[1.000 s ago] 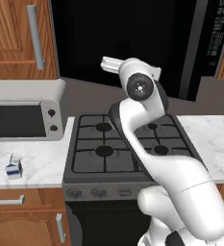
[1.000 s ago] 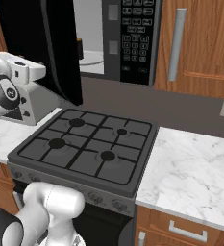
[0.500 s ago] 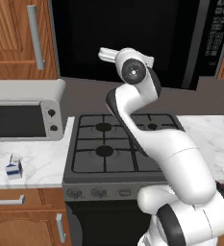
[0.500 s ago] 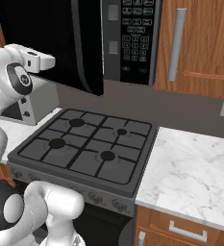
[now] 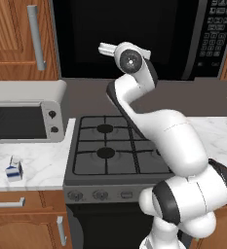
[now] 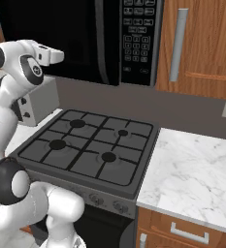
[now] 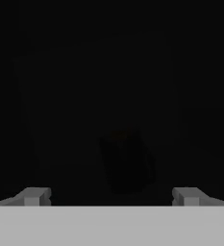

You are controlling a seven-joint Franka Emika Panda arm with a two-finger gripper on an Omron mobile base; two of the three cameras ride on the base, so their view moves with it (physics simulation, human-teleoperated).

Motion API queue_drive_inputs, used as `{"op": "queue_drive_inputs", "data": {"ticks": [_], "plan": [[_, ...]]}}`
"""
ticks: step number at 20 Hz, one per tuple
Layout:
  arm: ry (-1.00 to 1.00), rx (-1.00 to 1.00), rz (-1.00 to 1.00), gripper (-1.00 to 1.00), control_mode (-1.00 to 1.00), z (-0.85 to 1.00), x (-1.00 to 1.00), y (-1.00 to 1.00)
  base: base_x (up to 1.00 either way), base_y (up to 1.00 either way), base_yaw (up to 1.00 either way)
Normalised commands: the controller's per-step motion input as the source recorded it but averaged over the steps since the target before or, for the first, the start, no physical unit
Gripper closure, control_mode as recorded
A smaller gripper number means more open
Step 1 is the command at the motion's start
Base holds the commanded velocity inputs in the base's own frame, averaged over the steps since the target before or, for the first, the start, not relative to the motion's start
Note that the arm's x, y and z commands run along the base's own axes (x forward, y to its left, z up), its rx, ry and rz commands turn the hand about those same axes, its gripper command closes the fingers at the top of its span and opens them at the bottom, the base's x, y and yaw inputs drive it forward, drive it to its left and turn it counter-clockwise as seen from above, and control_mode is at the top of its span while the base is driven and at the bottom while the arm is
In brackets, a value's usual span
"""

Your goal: Place the microwavable item in the microwave. Then, close the microwave door and press the start button.

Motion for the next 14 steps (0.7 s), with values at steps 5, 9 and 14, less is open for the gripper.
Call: {"op": "queue_drive_inputs", "data": {"ticks": [5,9,14], "plan": [[0.00,0.00,0.01,-1.00,-1.00,0.00,0.53,0.00,0.00,0.00,0.00],[0.00,0.00,0.04,-1.00,-1.00,0.00,0.22,0.00,0.00,0.00,0.00],[0.00,0.01,0.05,-1.00,-1.00,0.00,0.03,0.00,0.00,0.00,0.00]]}}
